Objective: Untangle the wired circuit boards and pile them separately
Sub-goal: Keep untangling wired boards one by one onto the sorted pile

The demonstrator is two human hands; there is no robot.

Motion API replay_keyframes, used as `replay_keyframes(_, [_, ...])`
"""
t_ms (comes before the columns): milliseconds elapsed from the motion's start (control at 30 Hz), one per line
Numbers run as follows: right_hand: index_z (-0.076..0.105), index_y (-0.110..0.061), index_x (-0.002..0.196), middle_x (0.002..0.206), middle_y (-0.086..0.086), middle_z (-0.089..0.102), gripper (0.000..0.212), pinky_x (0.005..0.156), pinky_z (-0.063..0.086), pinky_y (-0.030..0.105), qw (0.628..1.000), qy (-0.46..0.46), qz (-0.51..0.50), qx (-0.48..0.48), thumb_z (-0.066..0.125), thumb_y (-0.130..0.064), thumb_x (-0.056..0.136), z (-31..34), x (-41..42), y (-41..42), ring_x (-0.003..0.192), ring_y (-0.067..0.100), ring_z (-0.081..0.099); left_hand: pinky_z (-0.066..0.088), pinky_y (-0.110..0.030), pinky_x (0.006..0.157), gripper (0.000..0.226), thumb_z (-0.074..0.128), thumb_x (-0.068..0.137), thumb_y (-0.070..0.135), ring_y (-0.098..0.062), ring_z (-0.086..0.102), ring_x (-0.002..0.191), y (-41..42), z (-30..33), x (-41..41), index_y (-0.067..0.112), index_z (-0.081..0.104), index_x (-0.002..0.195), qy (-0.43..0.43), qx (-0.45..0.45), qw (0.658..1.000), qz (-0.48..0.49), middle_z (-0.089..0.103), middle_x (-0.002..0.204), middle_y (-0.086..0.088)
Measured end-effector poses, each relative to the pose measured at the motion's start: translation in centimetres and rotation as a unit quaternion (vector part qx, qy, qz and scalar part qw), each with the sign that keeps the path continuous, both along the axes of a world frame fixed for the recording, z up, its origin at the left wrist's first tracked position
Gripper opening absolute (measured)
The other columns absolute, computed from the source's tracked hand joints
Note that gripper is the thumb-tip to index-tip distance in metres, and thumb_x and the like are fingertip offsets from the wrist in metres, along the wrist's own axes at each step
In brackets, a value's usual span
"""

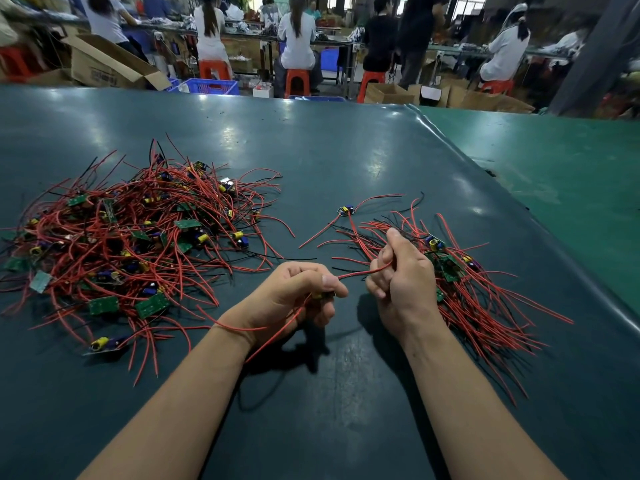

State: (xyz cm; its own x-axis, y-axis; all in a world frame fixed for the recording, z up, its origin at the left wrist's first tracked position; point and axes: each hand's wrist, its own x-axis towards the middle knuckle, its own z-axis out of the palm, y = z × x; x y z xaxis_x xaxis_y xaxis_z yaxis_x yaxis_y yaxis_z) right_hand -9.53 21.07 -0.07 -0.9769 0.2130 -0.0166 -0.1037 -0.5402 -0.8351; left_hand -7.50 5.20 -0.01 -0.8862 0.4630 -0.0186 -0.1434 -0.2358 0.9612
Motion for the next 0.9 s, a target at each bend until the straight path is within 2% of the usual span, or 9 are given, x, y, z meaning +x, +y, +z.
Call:
replay_keyframes(100, [0.054, -0.015, 0.054, 0.038, -0.003, 0.032, 0.047, 0.034, 0.022, 0.014, 1.000, 0.010, -0.016, 0.018, 0.053, -0.021, 0.100, -0.2, -0.1, 0.0, 0.031, 0.008, 0.023, 0.042, -0.020, 0.044, 0.017, 0.067, 0.059, 0.030, -0.013, 0.051, 0.042, 0.0, 0.2, 0.1, 0.014, 0.072, 0.057, -0.001, -0.001, 1.000, -0.006, 0.055, 0.047, -0.006])
replay_keyframes(233, [0.069, -0.010, 0.072, 0.049, -0.004, 0.043, 0.030, 0.034, 0.023, 0.015, 0.999, 0.039, -0.023, 0.027, 0.058, -0.020, 0.098, -0.1, -0.1, 0.3, 0.034, 0.007, 0.028, 0.041, -0.020, 0.044, 0.017, 0.067, 0.057, 0.029, -0.013, 0.050, 0.042, -0.3, 0.2, 0.1, 0.013, 0.071, 0.058, -0.010, 0.007, 1.000, -0.005, 0.051, 0.044, -0.005])
replay_keyframes(467, [0.044, -0.015, 0.054, 0.036, -0.003, 0.025, 0.051, 0.034, 0.021, 0.012, 0.999, 0.011, 0.003, -0.031, 0.046, -0.026, 0.103, 0.4, 0.1, 0.1, 0.029, 0.008, 0.020, 0.044, -0.021, 0.047, 0.019, 0.067, 0.060, 0.030, -0.013, 0.053, 0.043, -0.4, 0.1, 0.0, 0.012, 0.074, 0.062, 0.007, -0.006, 0.999, -0.037, 0.057, 0.046, -0.006])
replay_keyframes(567, [0.046, -0.017, 0.049, 0.037, -0.003, 0.025, 0.056, 0.033, 0.020, 0.012, 0.998, 0.005, 0.019, -0.059, 0.045, -0.034, 0.103, 0.5, 0.2, 0.4, 0.030, 0.008, 0.021, 0.045, -0.020, 0.053, 0.020, 0.070, 0.065, 0.030, -0.012, 0.057, 0.050, -0.6, 0.0, 0.2, 0.013, 0.077, 0.072, 0.015, -0.002, 0.998, -0.059, 0.063, 0.056, -0.005])
replay_keyframes(700, [0.067, -0.012, 0.086, 0.054, -0.002, 0.045, 0.055, 0.035, 0.026, 0.016, 0.997, -0.017, 0.057, -0.045, 0.043, -0.062, 0.086, 0.6, 0.2, 0.7, 0.037, 0.006, 0.032, 0.031, -0.021, 0.055, 0.018, 0.075, 0.073, 0.026, -0.006, 0.044, 0.055, -0.3, -0.1, 0.1, 0.012, 0.079, 0.084, 0.000, 0.057, 0.998, 0.013, 0.056, 0.063, 0.004])
replay_keyframes(733, [0.067, -0.012, 0.098, 0.057, -0.002, 0.049, 0.055, 0.036, 0.027, 0.016, 0.997, -0.027, 0.071, -0.030, 0.045, -0.060, 0.085, 0.4, 0.2, 0.6, 0.038, 0.006, 0.034, 0.028, -0.022, 0.055, 0.014, 0.075, 0.075, 0.022, -0.006, 0.039, 0.053, -0.3, -0.1, 0.0, 0.012, 0.079, 0.085, -0.004, 0.075, 0.996, 0.042, 0.052, 0.062, 0.005])
replay_keyframes(800, [0.063, -0.014, 0.109, 0.062, -0.001, 0.053, 0.031, 0.036, 0.029, 0.015, 0.994, -0.026, 0.102, 0.039, 0.054, -0.039, 0.094, 0.0, 0.6, -0.1, 0.039, 0.006, 0.037, 0.032, -0.021, 0.053, 0.018, 0.077, 0.074, 0.025, -0.008, 0.038, 0.051, -0.2, 0.2, -0.2, 0.015, 0.078, 0.089, -0.018, 0.131, 0.988, 0.074, 0.050, 0.061, 0.004])
replay_keyframes(833, [0.065, -0.017, 0.109, 0.063, 0.000, 0.055, 0.017, 0.037, 0.030, 0.015, 0.988, -0.016, 0.114, 0.099, 0.057, -0.025, 0.096, -0.1, 0.9, -0.5, 0.040, 0.007, 0.039, 0.035, -0.020, 0.051, 0.024, 0.074, 0.073, 0.033, -0.008, 0.041, 0.051, -0.3, 0.4, -0.2, 0.016, 0.078, 0.090, -0.025, 0.162, 0.983, 0.087, 0.053, 0.063, 0.004])
replay_keyframes(900, [0.071, -0.024, 0.105, 0.065, -0.001, 0.059, 0.019, 0.038, 0.032, 0.016, 0.972, 0.017, 0.137, 0.190, 0.064, -0.012, 0.092, -0.3, 1.5, -1.2, 0.046, 0.009, 0.042, 0.039, -0.018, 0.051, 0.025, 0.071, 0.071, 0.036, -0.008, 0.049, 0.053, -0.3, 0.7, -0.2, 0.017, 0.075, 0.087, -0.035, 0.198, 0.971, 0.131, 0.064, 0.071, 0.002])
